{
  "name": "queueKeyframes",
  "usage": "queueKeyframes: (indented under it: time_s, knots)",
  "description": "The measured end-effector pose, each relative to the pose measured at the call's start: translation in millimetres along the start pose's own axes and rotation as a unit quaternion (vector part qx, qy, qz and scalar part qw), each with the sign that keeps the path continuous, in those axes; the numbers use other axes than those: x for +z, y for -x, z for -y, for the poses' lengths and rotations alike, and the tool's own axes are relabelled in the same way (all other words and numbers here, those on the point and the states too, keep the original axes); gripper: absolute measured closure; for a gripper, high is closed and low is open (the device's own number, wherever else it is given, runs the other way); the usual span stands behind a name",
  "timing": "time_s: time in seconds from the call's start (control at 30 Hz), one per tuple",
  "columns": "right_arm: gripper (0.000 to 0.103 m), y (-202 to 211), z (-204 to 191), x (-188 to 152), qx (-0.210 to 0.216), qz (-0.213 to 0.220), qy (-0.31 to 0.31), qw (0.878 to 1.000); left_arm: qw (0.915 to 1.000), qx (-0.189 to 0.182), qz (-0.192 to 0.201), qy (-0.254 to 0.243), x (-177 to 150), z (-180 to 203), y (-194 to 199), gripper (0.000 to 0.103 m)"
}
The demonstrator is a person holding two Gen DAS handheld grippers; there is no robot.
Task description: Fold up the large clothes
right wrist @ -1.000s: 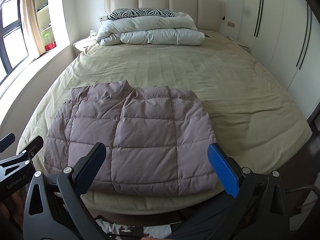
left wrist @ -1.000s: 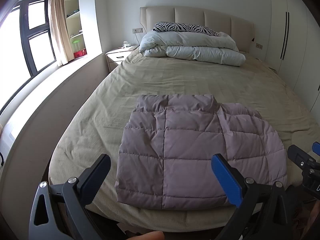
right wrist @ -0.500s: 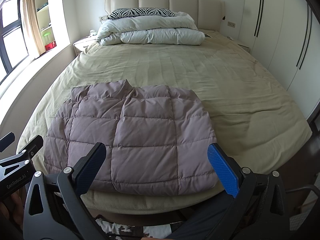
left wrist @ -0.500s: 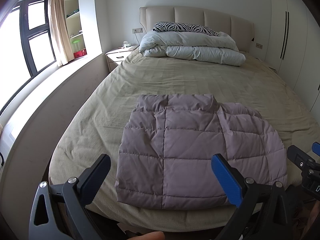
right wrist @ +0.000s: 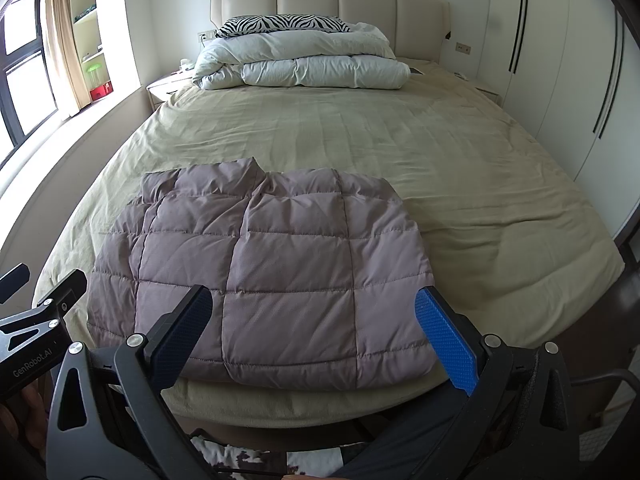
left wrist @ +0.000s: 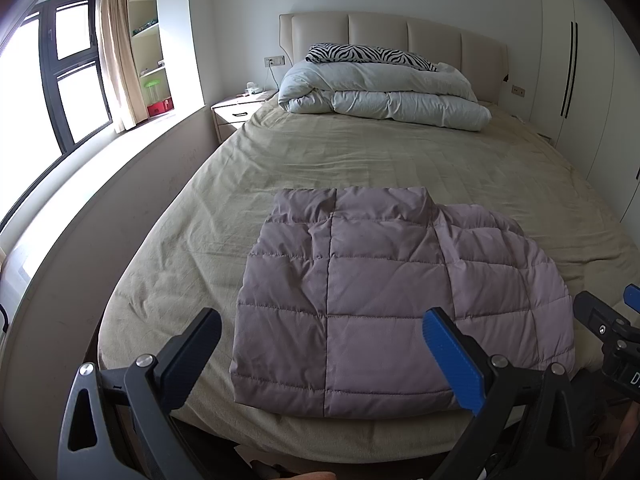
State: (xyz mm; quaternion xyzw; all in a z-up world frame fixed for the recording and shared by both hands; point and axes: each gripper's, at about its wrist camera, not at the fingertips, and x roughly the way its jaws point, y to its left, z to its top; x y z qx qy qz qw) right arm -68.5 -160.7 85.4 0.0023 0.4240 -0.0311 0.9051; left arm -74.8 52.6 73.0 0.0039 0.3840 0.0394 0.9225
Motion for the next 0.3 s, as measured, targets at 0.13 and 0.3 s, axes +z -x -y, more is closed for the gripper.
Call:
queueKeyframes:
  time_s: [0.13, 0.3]
  knots:
    - [0.000, 0.2, -0.2, -0.1, 0.000, 0.000, 0.000, 1.000, 1.0000, -0.001, 0.001, 0.000, 0.1, -0.4, 0.1, 0.000]
    - [0.000, 0.1, -0.3, -0.8, 0.000, 0.000, 0.000, 1.000, 1.0000, -0.005, 0.004, -0.001, -6.3, 0.5, -2.6, 0.000]
